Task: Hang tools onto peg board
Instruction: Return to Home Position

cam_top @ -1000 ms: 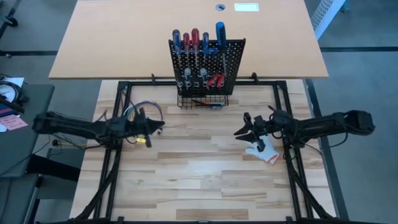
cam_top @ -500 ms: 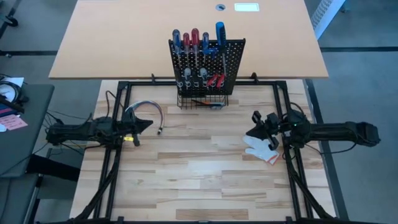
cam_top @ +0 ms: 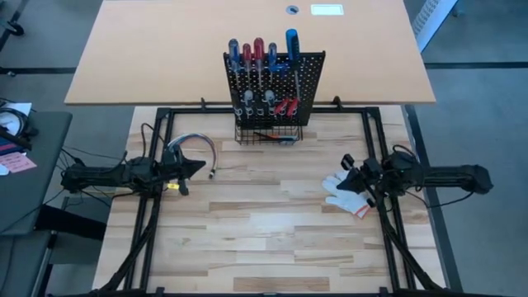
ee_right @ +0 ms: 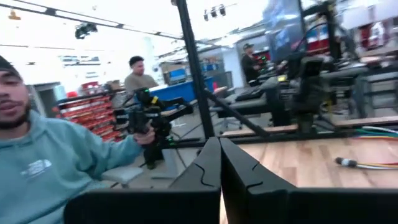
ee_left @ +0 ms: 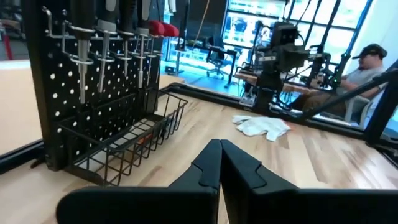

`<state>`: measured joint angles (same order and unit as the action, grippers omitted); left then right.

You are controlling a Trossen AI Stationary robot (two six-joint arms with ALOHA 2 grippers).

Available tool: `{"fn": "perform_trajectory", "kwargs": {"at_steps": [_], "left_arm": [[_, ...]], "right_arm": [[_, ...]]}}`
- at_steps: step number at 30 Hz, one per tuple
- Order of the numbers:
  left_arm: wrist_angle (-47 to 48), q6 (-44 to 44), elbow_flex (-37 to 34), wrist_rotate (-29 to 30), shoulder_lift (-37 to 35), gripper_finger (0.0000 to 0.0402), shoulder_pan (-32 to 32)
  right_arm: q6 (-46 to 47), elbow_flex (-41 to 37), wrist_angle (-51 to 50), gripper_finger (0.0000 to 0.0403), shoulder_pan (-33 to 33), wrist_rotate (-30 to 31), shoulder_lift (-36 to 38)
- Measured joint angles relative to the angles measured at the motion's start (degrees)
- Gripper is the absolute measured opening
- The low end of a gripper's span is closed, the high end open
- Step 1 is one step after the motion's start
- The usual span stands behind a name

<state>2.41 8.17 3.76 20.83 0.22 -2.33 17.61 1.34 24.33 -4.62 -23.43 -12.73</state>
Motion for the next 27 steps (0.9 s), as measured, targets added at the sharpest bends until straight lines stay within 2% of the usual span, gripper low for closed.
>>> {"fn": "perform_trajectory", "kwargs": {"at_steps": [4,8,18,27], "left_arm": [[-0.24,-1.35,-0.08,-2.37,-0.01,0.0000,0.00],[-0.28,-3.04,-0.10,-2.75,-0.01,0.0000,-0.02],[-0.16,-5.63,-0.12,-2.95,0.05,0.0000,-0.02],[0.26,-11.75,-0.19,-6.99,0.03,0.0000,-0.02]], "right_arm": [[-1.57,-0.02,-10.57,0.0001,0.03,5.19,7.61],[-2.85,-0.77,-16.29,0.0003,0.04,6.01,12.75],[-6.57,-0.90,-20.55,0.0006,0.11,7.03,11.98],[-7.63,-0.94,-20.67,0.0006,0.11,7.07,11.83]]}}
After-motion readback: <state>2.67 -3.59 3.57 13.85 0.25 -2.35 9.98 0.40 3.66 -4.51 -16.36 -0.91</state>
